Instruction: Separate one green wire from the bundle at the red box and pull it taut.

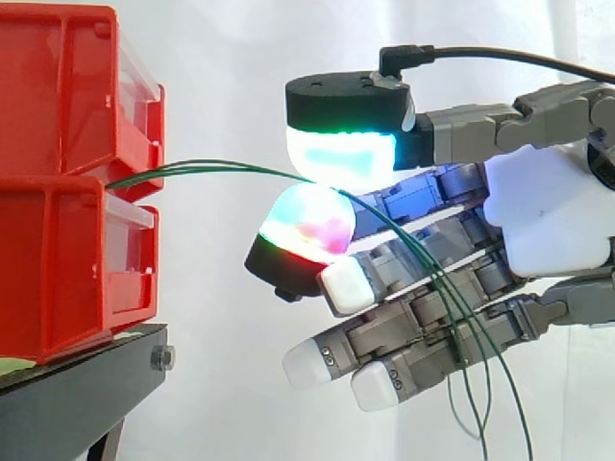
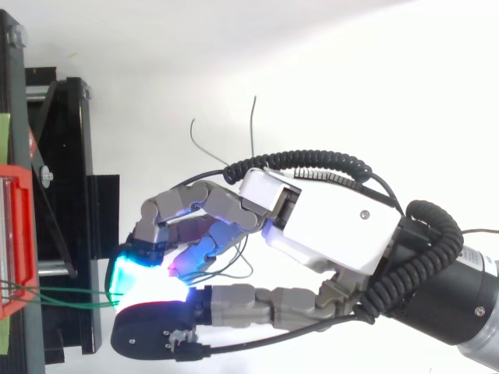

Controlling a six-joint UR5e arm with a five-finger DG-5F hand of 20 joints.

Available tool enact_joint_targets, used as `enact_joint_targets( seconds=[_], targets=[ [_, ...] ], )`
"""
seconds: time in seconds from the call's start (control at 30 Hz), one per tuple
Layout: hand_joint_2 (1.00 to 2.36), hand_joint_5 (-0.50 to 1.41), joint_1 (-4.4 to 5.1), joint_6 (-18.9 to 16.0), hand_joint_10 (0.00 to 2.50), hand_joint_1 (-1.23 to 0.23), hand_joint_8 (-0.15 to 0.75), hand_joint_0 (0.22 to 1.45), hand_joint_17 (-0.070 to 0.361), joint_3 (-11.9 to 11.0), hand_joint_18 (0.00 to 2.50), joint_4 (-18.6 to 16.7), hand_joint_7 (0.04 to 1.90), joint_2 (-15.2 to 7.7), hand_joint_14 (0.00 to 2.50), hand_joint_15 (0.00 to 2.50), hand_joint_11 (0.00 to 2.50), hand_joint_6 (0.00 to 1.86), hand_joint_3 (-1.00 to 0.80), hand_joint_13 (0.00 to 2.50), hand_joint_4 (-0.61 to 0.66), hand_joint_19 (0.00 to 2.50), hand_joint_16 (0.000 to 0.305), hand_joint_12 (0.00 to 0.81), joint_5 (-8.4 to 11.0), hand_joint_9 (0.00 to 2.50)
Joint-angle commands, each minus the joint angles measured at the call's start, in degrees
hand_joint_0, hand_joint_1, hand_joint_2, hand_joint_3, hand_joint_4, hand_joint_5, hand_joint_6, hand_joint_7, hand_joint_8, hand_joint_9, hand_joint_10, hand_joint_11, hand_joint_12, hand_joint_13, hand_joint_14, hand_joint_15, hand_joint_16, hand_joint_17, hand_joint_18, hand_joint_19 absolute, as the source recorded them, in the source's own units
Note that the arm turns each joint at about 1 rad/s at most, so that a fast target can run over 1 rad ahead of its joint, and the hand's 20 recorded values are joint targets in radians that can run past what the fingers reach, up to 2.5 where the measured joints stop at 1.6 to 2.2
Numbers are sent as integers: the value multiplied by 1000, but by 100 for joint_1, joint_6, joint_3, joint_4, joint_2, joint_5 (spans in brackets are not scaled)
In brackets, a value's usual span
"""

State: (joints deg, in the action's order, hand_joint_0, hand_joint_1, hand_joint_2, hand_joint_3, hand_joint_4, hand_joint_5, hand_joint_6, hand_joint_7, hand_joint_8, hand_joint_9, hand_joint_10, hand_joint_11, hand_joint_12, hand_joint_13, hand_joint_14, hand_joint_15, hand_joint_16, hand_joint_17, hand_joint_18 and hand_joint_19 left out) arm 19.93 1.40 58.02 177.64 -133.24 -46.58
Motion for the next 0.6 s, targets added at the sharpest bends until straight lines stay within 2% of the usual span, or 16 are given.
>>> enact_joint_targets(
  seconds=[0.0, 0.57],
  targets=[
    [1015, -143, 2, 0, 17, -824, 274, 625, 119, -1, 571, 16, 1074, 0, 12, 297, 481, 926, -146, 645, 32, 428, 53, 355, 0, 1014],
    [1007, -143, 20, 0, 16, -848, 248, 660, 109, -1, 556, 16, 1080, 0, 14, 297, 487, 921, -404, 638, 44, 443, 48, 334, 0, 1013]
  ],
)
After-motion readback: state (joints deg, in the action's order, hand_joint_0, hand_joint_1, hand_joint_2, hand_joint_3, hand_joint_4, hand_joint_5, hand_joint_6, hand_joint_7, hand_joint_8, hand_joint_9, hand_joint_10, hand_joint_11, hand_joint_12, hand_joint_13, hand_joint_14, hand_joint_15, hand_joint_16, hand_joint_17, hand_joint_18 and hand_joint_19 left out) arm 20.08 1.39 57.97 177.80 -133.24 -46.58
